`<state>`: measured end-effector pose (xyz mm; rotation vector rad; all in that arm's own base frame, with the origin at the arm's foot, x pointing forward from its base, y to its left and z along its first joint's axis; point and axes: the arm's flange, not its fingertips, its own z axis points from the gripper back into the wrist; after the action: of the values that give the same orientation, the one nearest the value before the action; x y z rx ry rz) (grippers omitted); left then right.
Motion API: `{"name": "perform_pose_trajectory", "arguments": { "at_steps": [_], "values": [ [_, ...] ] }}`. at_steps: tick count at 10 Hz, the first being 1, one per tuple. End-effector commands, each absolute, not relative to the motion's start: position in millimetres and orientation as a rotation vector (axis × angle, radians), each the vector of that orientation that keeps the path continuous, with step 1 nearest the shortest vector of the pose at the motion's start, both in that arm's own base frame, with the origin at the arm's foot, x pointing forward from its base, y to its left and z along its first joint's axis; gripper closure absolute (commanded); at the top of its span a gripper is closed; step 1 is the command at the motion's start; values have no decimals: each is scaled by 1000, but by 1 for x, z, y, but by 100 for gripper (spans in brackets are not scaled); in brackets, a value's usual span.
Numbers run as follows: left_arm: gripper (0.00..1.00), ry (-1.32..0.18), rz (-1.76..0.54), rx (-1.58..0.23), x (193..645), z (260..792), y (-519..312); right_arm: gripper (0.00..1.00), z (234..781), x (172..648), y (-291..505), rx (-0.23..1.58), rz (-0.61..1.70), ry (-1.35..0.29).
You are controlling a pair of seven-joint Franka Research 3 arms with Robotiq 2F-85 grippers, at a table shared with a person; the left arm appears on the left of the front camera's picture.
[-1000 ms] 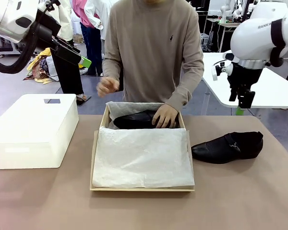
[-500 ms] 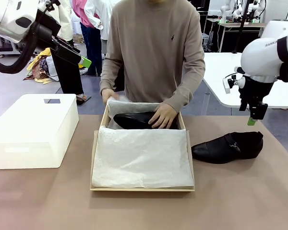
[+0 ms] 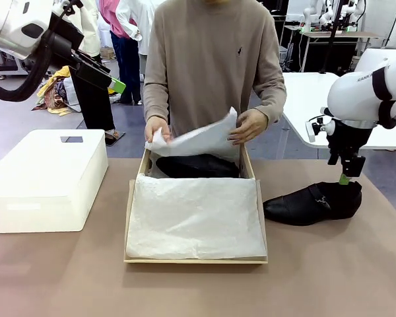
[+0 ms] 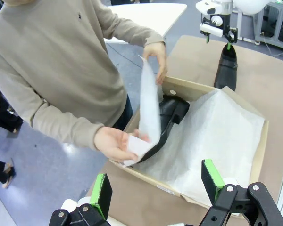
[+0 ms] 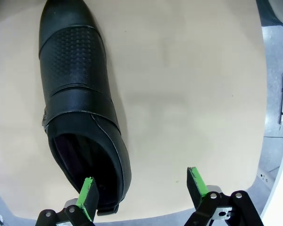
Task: Pack the shoes into the box.
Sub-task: Place the other shoe of the Shoes into the Shoes Box.
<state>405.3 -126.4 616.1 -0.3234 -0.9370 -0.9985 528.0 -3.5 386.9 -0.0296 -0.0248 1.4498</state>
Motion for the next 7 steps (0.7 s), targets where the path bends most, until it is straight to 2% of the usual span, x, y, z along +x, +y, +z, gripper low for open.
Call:
{"name": "perform_pose_trajectory", "arguments": {
  "at_steps": [1, 7],
  "values": [
    [0, -950, -1017, -342, 408, 614, -124, 0, 386, 530, -7, -23, 1464, -53],
    [0, -950, -1017, -342, 408, 614, -124, 0, 384, 528, -2, -26, 1451, -20]
  ]
}}
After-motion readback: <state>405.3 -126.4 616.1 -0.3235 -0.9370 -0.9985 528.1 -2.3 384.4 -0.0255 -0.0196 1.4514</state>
